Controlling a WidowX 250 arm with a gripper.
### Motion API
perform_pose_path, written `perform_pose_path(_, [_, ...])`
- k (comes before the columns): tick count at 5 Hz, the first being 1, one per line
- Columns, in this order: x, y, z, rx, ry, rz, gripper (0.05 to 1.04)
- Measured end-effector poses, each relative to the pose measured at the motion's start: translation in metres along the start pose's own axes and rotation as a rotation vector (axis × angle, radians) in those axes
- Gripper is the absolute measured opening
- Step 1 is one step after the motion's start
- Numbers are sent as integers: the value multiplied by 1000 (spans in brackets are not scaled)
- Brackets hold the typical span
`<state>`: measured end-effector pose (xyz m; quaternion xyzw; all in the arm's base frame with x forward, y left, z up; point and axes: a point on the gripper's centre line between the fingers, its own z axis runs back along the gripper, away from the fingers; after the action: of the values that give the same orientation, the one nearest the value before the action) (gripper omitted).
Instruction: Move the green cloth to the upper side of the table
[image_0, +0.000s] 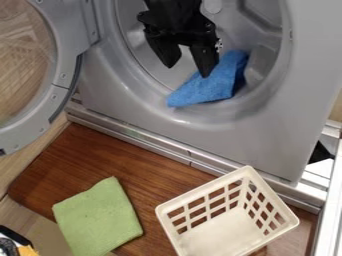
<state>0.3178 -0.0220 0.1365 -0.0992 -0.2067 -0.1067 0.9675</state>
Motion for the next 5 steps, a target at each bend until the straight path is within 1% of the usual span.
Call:
perform_pose_path(1, [-7,1,-8,-7,30,10,1000])
perform_pose_path(2, [-39,19,-7,22,79,56,1000])
perform_pose_path(3, [-65,35,-3,43,90,59,1000])
perform_pose_path(4, [-88,45,-10,15,75,87,1000])
perform_pose_path(5, [-123,57,-30,62,167,78,1000])
